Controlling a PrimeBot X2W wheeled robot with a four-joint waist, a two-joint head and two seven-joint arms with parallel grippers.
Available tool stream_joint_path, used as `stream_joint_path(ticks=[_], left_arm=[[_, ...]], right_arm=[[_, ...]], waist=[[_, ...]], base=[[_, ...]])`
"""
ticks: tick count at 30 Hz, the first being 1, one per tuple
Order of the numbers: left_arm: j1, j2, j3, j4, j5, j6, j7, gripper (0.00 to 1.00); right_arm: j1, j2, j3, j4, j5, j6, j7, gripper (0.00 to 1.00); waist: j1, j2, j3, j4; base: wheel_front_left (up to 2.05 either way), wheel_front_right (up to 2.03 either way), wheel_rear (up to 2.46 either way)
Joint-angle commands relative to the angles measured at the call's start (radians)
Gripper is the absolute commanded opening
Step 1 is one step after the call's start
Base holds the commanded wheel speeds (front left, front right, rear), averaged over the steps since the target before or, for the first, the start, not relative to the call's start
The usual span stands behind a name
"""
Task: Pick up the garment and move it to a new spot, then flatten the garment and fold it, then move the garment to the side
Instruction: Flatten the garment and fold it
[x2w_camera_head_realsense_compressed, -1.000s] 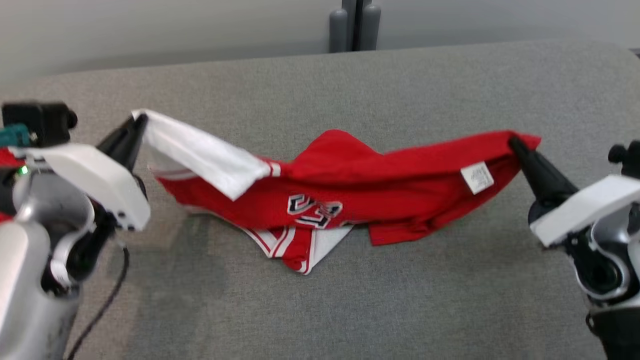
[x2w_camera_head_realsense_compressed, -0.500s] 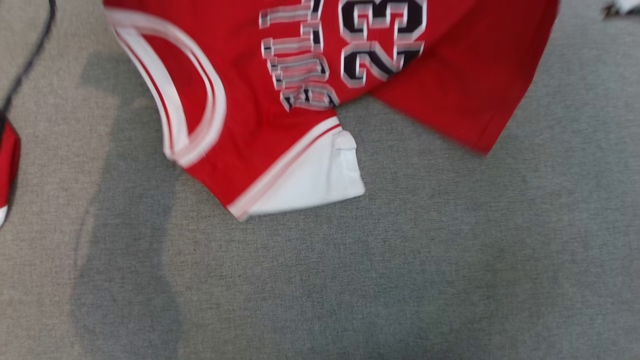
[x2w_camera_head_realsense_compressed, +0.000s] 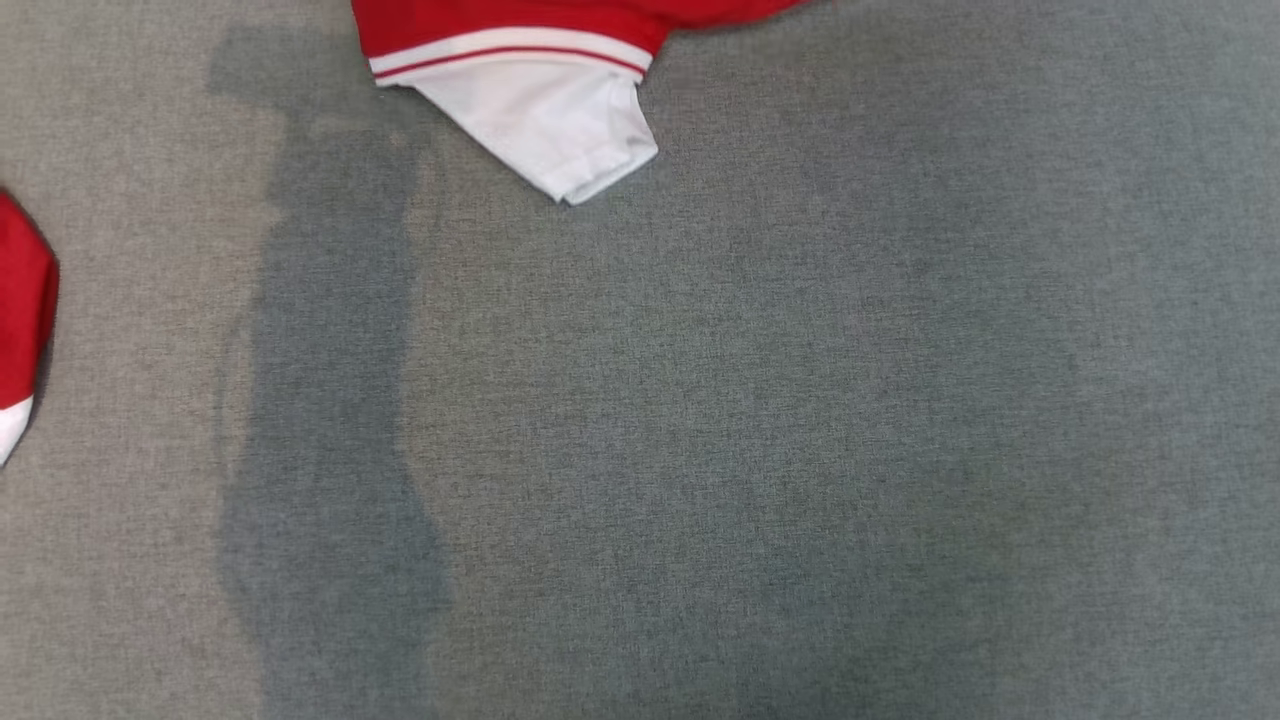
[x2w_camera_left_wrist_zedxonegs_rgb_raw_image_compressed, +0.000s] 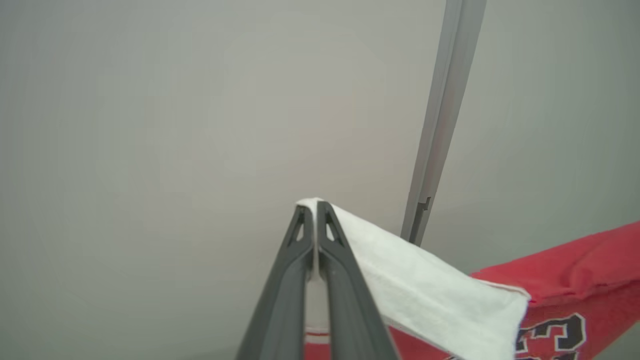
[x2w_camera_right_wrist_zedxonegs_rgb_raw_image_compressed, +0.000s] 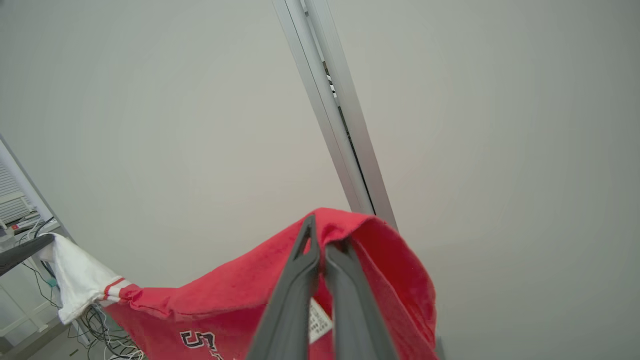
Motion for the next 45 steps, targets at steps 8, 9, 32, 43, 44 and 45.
stream_joint_path(ticks=[8, 9, 32, 43, 44, 45], left_arm=[[0.023, -0.031, -0.037, 0.112, -0.067, -0.024, -0.003, 0.0], [0.044, -0.035, -0.053, 0.108, -0.079, -0.024, 0.008, 0.0], [0.871, 0.355, -0.381, -0.598, -0.571, 0.009, 0.672, 0.0], [1.211, 0.601, -0.386, -1.119, -0.756, 0.205, 0.855, 0.0], [1.234, 0.618, -0.384, -1.144, -0.767, 0.218, 0.857, 0.0], [1.256, 0.634, -0.383, -1.17, -0.779, 0.229, 0.86, 0.0]], right_arm=[[0.052, -0.035, 0.115, 0.007, 0.089, 0.0, -0.006, 0.0], [0.07, -0.041, 0.133, 0.005, 0.099, 0.0, 0.001, 0.0], [0.698, -0.271, 0.397, -0.175, 0.379, 0.0, 0.249, 0.0], [0.915, -0.436, 0.435, -0.307, 0.446, 0.0, 0.396, 0.0], [0.932, -0.446, 0.438, -0.314, 0.447, 0.0, 0.403, 0.0], [0.949, -0.454, 0.439, -0.32, 0.454, 0.0, 0.413, 0.0]], waist=[[-0.0001, 0.0, -0.02, 0.015], [-0.0001, 0.0, -0.031, 0.014], [-0.0001, 0.0, -0.422, -0.003], [-0.0001, 0.0, -0.483, -0.015], [-0.0001, 0.0, -0.483, -0.017], [-0.0001, 0.0, -0.483, -0.018]], base=[[0.0, 0.0, 0.0], [0.0, 0.0, 0.0], [0.0, 0.0, 0.0], [0.0, 0.0, 0.0], [0.0, 0.0, 0.0], [0.0, 0.0, 0.0]])
